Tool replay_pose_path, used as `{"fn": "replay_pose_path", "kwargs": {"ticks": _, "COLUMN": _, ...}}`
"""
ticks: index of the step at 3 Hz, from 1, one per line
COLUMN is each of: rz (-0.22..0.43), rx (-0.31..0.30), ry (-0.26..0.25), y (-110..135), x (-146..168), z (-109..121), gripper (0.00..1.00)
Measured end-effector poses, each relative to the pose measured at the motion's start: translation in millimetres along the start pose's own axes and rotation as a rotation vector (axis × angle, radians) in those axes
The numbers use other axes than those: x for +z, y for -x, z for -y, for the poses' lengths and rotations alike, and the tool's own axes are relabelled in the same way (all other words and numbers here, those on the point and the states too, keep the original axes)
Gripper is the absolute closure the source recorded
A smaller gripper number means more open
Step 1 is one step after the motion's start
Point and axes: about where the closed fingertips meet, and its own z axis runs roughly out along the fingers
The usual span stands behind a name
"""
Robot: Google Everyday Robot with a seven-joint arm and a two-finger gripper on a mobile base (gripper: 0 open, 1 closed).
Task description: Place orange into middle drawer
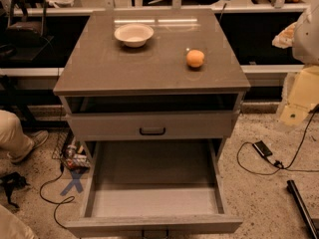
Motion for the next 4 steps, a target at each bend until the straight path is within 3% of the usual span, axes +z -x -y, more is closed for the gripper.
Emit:
{"fn": "replay_pose_path", "kwargs": {"ticks": 1, "rz": 0.0, "rx": 0.0, "ry": 0.0, "y": 0.0, "x": 0.0, "z": 0.0, "gripper": 0.0}}
{"fn": "replay_pose_path", "kwargs": {"ticks": 2, "rz": 0.046, "rx": 0.043, "ry": -0.029, "y": 0.6, "x": 7.0, "z": 14.7, "gripper": 0.0}}
{"fn": "replay_pose_path", "kwargs": {"ticks": 3, "rz": 0.197, "rx": 0.215, "ry": -0.079, "y": -6.5, "x": 31.6, "z": 62.9, "gripper": 0.0}}
{"fn": "replay_pose_path", "kwargs": {"ticks": 4, "rz": 0.386, "rx": 0.367, "ry": -0.081, "y": 12.4, "x": 75.9, "z": 131.5, "gripper": 0.0}}
